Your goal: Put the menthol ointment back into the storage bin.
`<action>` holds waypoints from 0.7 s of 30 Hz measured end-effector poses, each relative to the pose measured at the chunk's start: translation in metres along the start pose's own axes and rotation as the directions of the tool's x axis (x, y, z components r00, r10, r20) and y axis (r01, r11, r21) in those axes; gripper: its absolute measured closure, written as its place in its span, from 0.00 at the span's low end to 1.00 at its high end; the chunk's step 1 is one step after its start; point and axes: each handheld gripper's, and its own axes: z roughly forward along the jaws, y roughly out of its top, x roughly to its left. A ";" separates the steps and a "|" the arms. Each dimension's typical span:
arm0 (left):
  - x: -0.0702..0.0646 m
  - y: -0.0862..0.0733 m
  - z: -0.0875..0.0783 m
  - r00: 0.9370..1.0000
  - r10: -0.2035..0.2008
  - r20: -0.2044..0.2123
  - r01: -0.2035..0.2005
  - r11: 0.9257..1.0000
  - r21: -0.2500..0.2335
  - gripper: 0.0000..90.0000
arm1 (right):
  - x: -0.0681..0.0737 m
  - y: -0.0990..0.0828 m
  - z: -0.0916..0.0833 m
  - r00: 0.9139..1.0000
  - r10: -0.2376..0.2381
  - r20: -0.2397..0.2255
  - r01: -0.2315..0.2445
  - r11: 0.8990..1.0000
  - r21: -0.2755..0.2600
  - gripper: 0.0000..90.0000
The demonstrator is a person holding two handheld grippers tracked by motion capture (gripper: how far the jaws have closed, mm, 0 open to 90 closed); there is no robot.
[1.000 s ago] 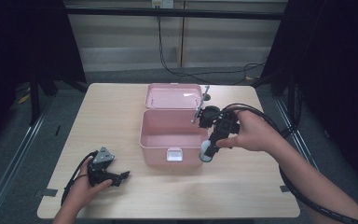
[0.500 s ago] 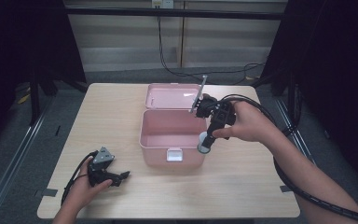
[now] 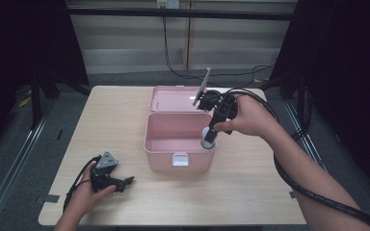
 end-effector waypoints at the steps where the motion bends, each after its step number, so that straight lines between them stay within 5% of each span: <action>1: 0.000 0.000 0.000 1.000 0.001 0.000 -0.001 1.000 0.000 0.11 | -0.001 0.001 0.000 1.000 0.004 0.003 -0.004 1.000 0.005 0.57; 12: 0.000 0.000 0.000 1.000 0.000 0.000 0.000 1.000 0.000 0.11 | -0.015 0.012 0.008 0.995 0.096 0.025 -0.097 0.995 0.017 0.57; 21: 0.000 0.000 0.000 1.000 0.002 0.000 -0.002 1.000 0.001 0.11 | -0.025 0.022 0.017 0.983 0.181 0.034 -0.182 0.983 0.018 0.57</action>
